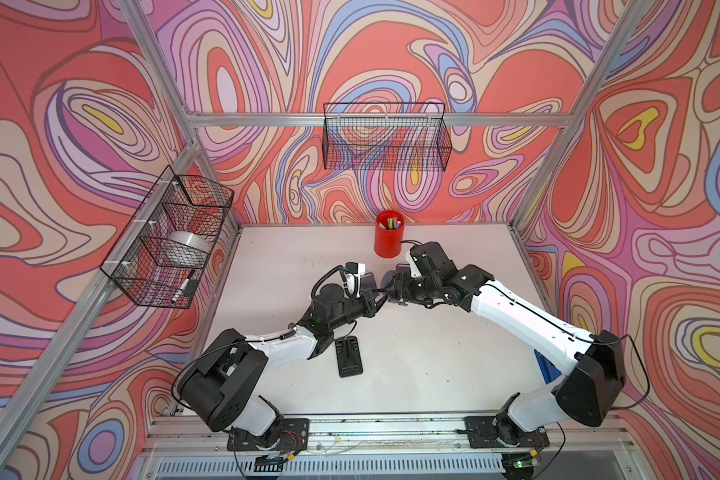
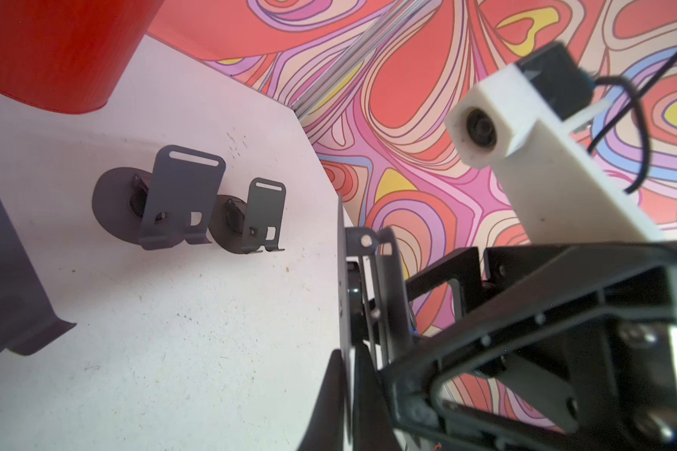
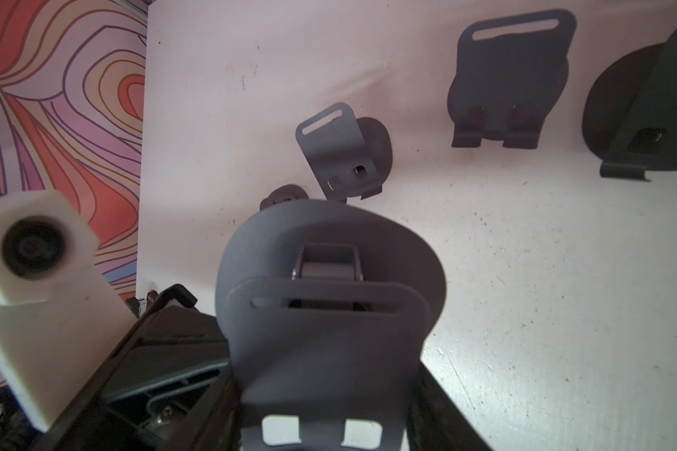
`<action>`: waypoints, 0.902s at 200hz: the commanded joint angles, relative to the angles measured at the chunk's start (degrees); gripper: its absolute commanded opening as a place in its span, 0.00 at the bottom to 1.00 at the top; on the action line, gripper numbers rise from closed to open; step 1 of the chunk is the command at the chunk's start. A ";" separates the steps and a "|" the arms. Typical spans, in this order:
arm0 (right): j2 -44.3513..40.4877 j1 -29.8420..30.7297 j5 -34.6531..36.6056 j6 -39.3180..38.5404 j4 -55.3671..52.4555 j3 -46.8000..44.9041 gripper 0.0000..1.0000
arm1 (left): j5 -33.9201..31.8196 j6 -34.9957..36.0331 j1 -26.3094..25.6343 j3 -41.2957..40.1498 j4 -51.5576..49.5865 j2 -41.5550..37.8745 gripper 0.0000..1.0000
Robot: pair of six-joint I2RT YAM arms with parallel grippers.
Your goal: Open the phone stand
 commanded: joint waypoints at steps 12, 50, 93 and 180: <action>1.97 0.61 -3.09 -3.81 0.26 2.83 0.19 | 7.04 2.88 -0.88 4.12 -2.42 -1.66 0.23; 2.18 0.61 -4.55 -5.04 -0.48 3.27 0.16 | 6.02 3.99 -0.88 4.29 -3.38 -2.13 0.11; 2.21 0.61 -5.63 -7.71 -5.12 5.69 0.11 | 3.99 5.59 -0.88 4.01 -4.37 -2.37 0.04; 5.19 -0.79 -9.68 -15.05 -20.94 16.49 0.08 | 2.29 11.34 1.76 1.07 -7.60 -2.48 0.01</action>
